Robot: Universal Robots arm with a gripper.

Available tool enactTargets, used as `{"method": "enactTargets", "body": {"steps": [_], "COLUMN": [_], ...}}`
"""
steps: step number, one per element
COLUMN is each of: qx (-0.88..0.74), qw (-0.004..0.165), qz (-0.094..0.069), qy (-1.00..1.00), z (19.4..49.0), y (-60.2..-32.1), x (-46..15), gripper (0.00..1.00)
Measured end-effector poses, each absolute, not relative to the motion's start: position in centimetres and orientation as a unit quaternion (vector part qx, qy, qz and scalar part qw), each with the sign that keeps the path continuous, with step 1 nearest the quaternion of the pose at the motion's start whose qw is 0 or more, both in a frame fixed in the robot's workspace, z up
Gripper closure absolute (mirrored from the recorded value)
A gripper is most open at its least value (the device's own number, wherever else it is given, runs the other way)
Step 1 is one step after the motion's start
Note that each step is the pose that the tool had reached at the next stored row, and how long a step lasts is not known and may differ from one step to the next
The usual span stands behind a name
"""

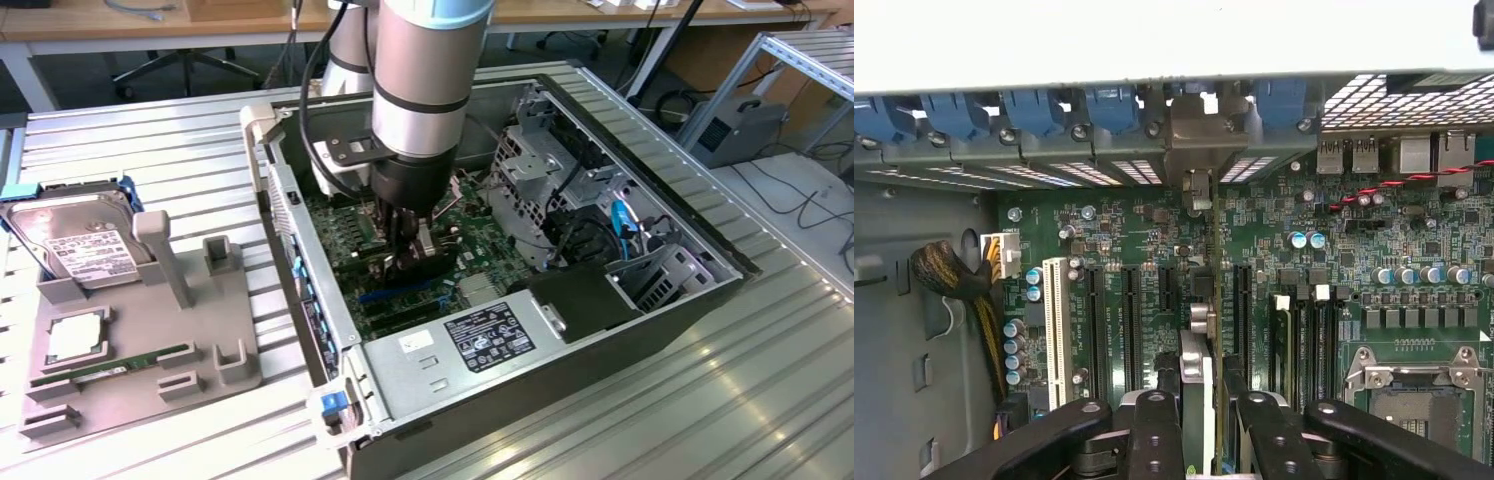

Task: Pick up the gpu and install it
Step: 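Insert the gpu into the slot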

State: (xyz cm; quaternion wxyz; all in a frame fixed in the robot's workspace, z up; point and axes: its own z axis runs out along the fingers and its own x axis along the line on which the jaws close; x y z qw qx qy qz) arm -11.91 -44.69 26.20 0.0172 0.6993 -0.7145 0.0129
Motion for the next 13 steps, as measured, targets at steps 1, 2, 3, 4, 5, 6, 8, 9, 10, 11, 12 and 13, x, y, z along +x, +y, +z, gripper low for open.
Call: {"method": "enactTargets", "body": {"steps": [1, 2, 3, 4, 5, 6, 8, 9, 10, 11, 12, 13], "qx": [0.699, 0.7, 0.7, 0.701, 0.702, 0.702, 0.702, 0.702, 0.702, 0.702, 0.702, 0.703], "qw": [0.017, 0.017, 0.017, 0.017, 0.017, 0.017, 0.017, 0.017, 0.017, 0.017, 0.017, 0.017], "qz": [0.013, 0.013, 0.013, 0.013, 0.013, 0.013, 0.013, 0.013, 0.013, 0.013, 0.013, 0.013], "qy": [-0.714, -0.714, -0.713, -0.713, -0.712, -0.712, -0.712, -0.712, -0.712, -0.712, -0.711, -0.711], "z": [26.2, 26.19, 26.19, 26.2, 26.2, 26.2, 26.2, 26.2, 26.2, 26.2, 26.2, 26.2], "y": [-44.69, -44.68, -44.68, -44.68, -44.68, -44.68, -44.67, -44.67, -44.62, -44.61, -44.61, -44.61], "x": [-11.9, -11.91, -11.91, -11.91, -11.91, -11.91, -11.91, -11.91, -11.9, -11.91, -11.91, -11.91], "gripper": [0.73, 0.73, 0.73, 0.73, 0.73, 0.73, 0.73, 0.73, 0.73, 0.73, 0.73, 0.73]}}
